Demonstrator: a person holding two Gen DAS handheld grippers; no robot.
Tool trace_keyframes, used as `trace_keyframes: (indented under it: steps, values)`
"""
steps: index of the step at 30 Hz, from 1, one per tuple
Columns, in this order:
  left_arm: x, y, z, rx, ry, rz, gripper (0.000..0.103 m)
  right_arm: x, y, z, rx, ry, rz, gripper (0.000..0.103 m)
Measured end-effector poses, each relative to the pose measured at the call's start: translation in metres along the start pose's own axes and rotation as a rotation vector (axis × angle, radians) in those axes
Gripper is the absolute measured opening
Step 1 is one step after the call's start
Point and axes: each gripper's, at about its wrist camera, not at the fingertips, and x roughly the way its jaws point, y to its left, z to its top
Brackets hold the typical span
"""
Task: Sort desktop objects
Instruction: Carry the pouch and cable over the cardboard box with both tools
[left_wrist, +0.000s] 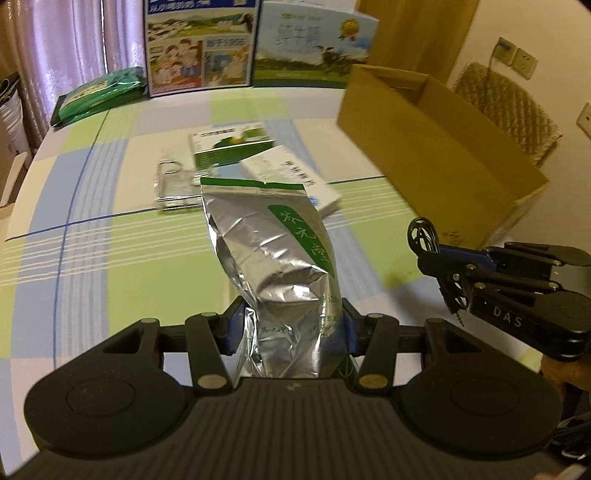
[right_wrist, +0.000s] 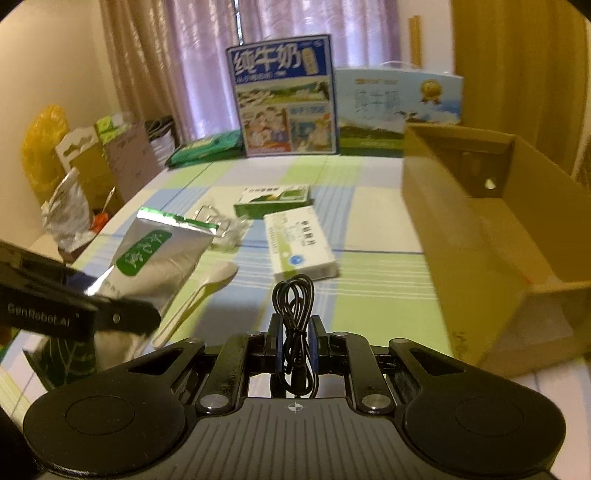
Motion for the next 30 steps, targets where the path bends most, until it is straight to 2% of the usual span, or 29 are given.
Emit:
trace_keyframes:
  steps: [18,24,30]
  values:
    - [-0.017,-0.067,-0.002,0.050,-0.027,-0.041,0.045,-0.065,-0.042,0.001,0.088,-0.073,-0.066,0.010]
    - [-0.016,-0.086,0.008,0.067,-0.037,-0.070,0.045,-0.080,-0.057,0.007,0.113,-0.107,-0.084,0.010]
    - [-0.011,-0.112,0.030,0.093,-0.056,-0.106,0.045,-0.094,-0.087,0.025,0.128,-0.139,-0.134,0.010]
